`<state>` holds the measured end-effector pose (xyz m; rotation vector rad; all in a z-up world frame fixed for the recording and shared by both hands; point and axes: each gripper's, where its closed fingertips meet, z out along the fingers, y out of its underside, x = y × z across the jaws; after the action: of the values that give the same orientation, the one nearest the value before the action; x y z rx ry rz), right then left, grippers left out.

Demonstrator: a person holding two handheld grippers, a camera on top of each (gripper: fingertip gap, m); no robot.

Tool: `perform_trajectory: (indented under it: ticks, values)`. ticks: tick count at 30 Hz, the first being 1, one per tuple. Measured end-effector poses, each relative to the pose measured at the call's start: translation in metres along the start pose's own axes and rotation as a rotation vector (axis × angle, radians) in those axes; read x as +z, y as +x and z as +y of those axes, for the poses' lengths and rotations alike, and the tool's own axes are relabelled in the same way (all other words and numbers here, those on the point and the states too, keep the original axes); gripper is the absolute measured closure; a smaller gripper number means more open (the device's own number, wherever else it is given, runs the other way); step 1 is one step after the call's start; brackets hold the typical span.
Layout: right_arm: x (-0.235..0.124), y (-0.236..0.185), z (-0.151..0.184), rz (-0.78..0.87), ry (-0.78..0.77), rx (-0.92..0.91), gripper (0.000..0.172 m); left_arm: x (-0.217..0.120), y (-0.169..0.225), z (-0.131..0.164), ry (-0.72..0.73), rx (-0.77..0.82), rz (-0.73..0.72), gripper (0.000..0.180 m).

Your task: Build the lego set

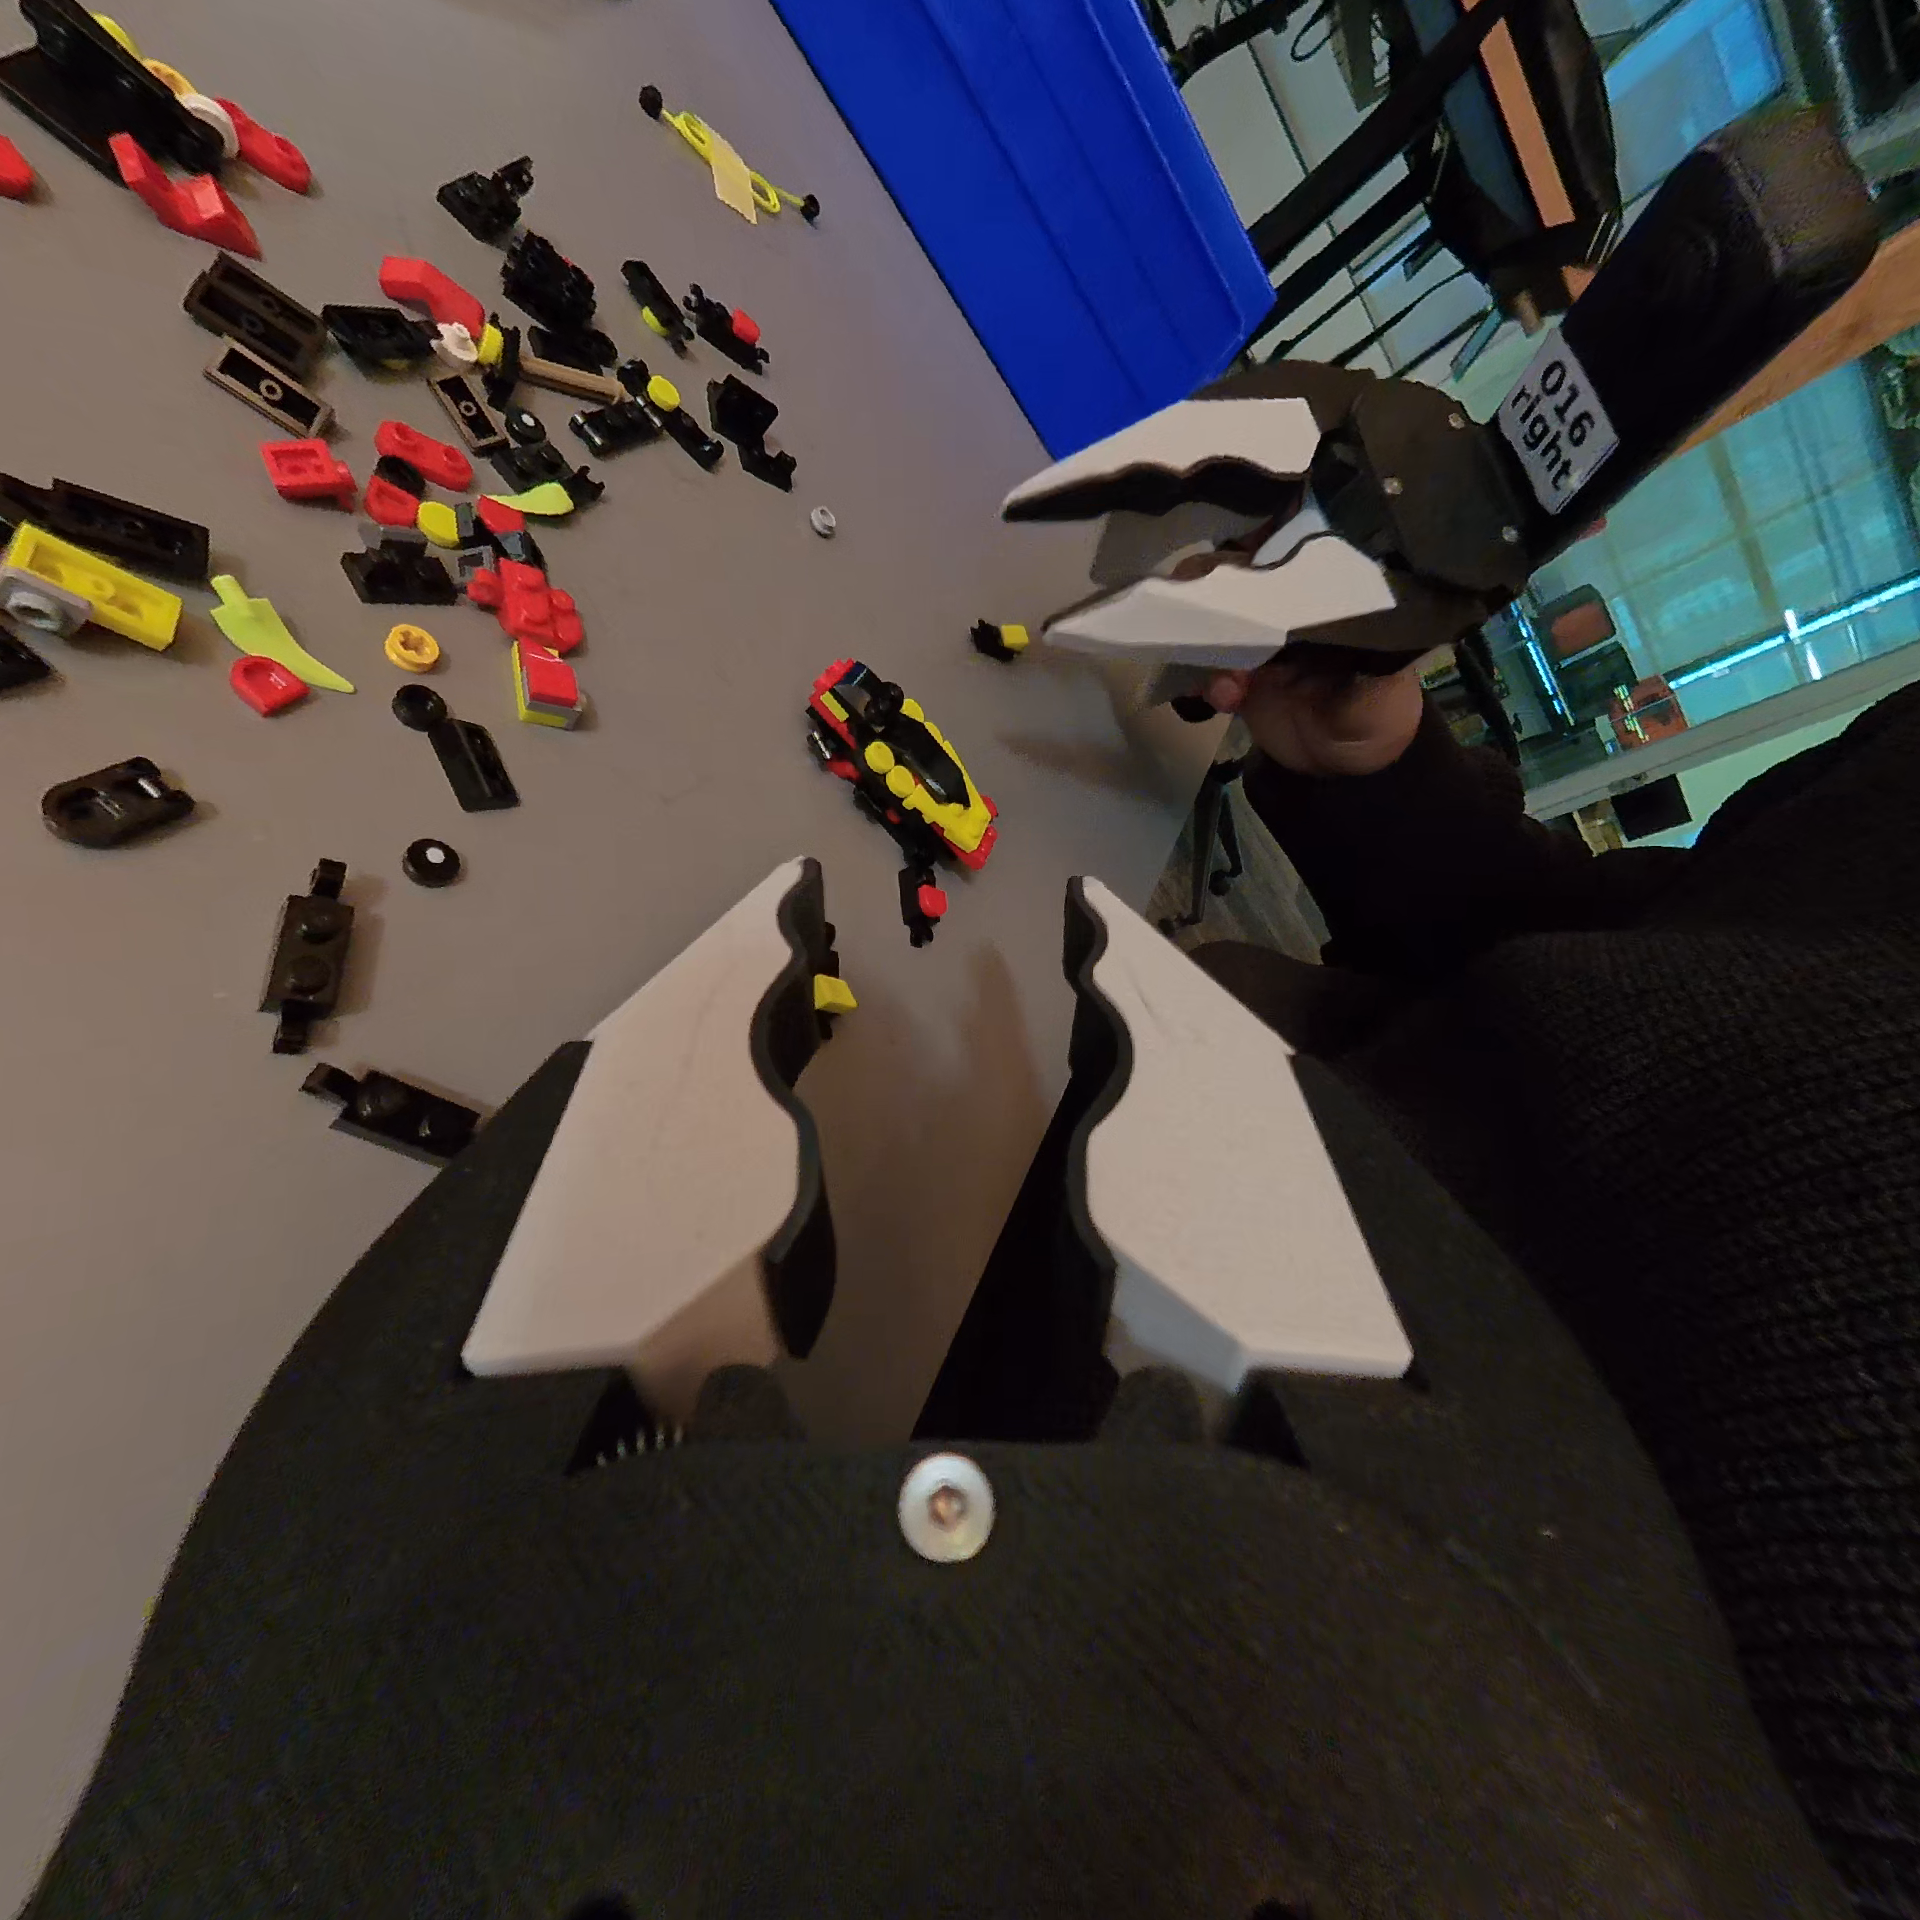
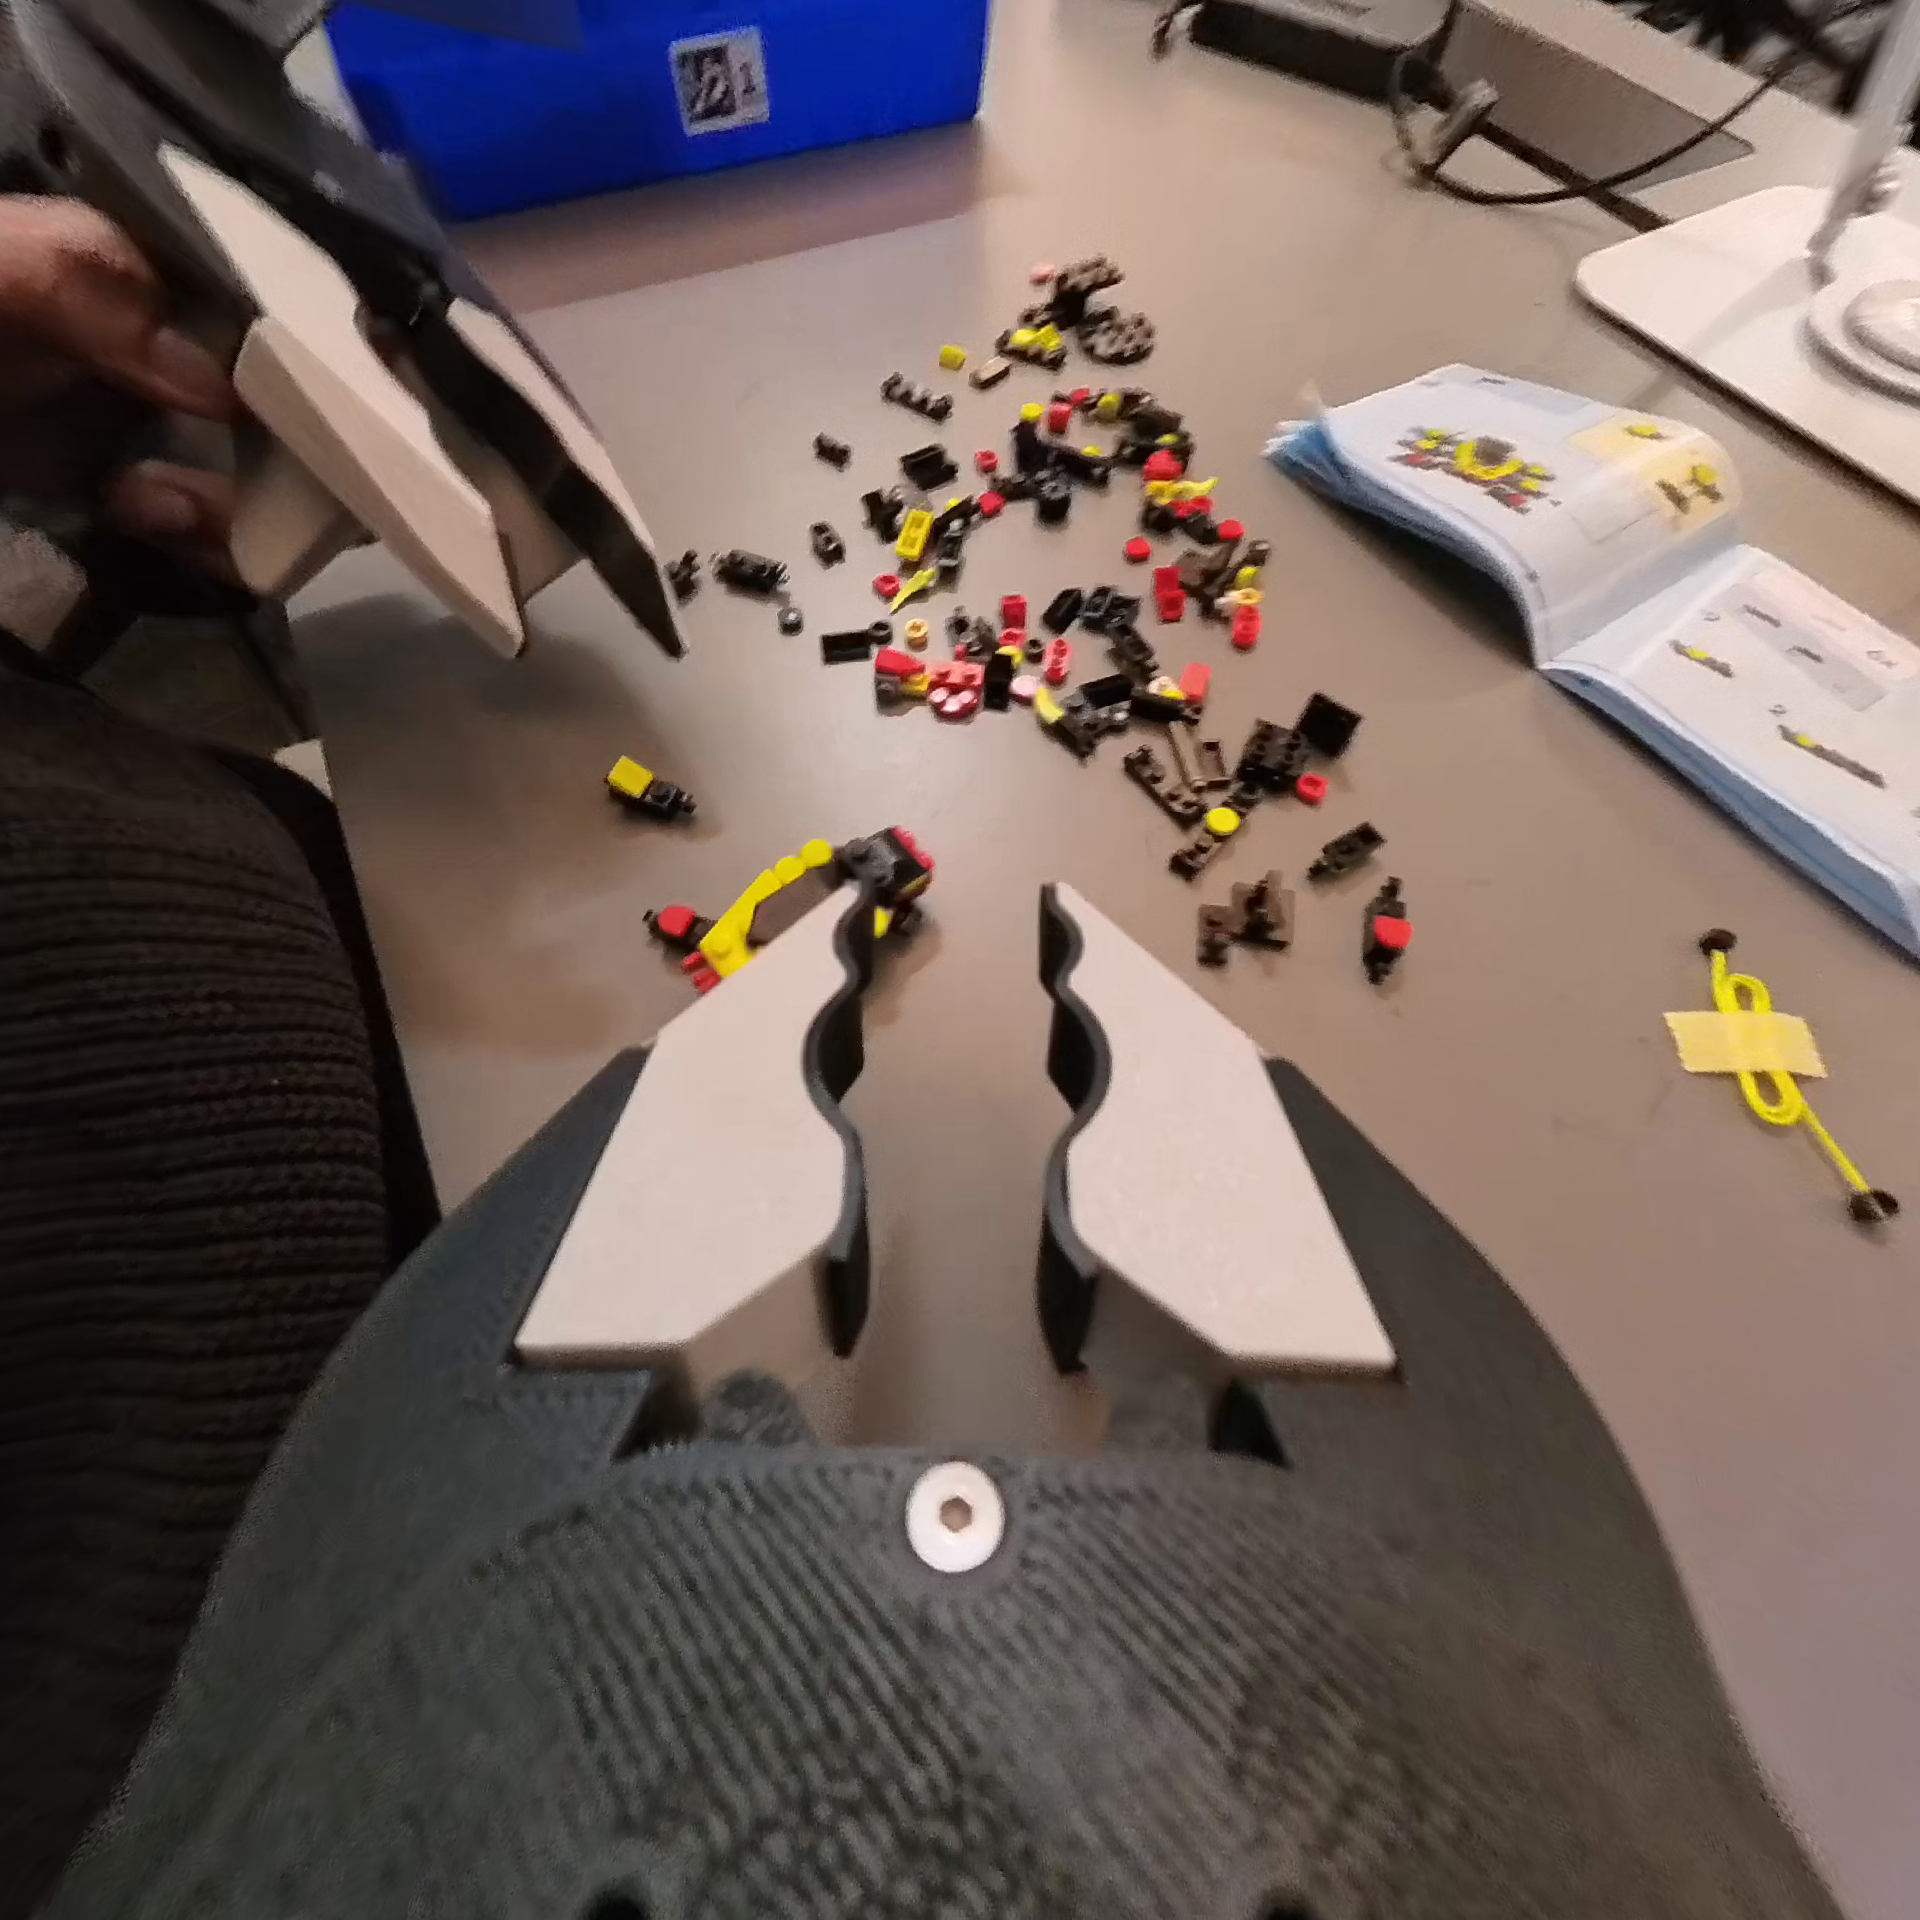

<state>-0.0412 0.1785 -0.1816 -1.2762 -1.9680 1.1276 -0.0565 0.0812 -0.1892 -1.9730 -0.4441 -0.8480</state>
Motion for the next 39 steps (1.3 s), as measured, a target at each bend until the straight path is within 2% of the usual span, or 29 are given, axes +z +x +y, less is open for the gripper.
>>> perform_trajectory:
  ticks: [2, 4, 7, 10, 11, 14, 17, 22, 25, 27, 31, 35, 39]
  values:
    - [-0.012, 0.019, -0.007, 0.078, 0.057, 0.053, 0.151, -0.001, 0.002, -0.004, 0.025, 0.015, 0.003, 0.126]
    - [-0.027, 0.041, -0.011, 0.154, 0.114, 0.108, 0.154, -0.005, -0.001, -0.01, 0.06, 0.056, -0.045, 0.117]
    - [-0.043, 0.065, -0.011, 0.254, 0.16, 0.156, 0.144, -0.012, -0.009, -0.019, 0.102, 0.128, -0.14, 0.105]
    - [-0.042, 0.066, -0.011, 0.274, 0.158, 0.142, 0.141, -0.024, -0.02, -0.029, 0.137, 0.191, -0.246, 0.086]
    - [-0.04, 0.065, -0.011, 0.275, 0.152, 0.138, 0.132, -0.031, -0.028, -0.033, 0.151, 0.205, -0.303, 0.084]
    - [-0.033, 0.057, -0.01, 0.238, 0.139, 0.141, 0.133, -0.053, -0.049, -0.039, 0.138, 0.236, -0.415, 0.091]
    - [-0.03, 0.054, -0.009, 0.197, 0.153, 0.19, 0.133, -0.067, -0.064, -0.035, 0.089, 0.238, -0.453, 0.123]
    - [-0.03, 0.055, -0.006, 0.157, 0.158, 0.274, 0.14, -0.078, -0.08, -0.024, -0.02, 0.281, -0.492, 0.152]
    - [-0.03, 0.055, -0.006, 0.151, 0.163, 0.286, 0.142, -0.076, -0.076, -0.014, -0.075, 0.288, -0.465, 0.169]
    - [-0.029, 0.054, -0.005, 0.145, 0.158, 0.284, 0.142, -0.068, -0.071, -0.007, -0.114, 0.293, -0.434, 0.17]
    - [-0.028, 0.048, -0.006, 0.129, 0.154, 0.277, 0.143, -0.062, -0.075, -0.001, -0.176, 0.427, -0.498, 0.154]
    - [-0.029, 0.043, -0.004, 0.115, 0.148, 0.28, 0.143, -0.049, -0.063, 0.003, -0.201, 0.514, -0.426, 0.154]
    - [-0.035, 0.041, -0.001, 0.114, 0.16, 0.303, 0.143, -0.041, -0.067, 0.007, -0.259, 0.538, -0.433, 0.15]
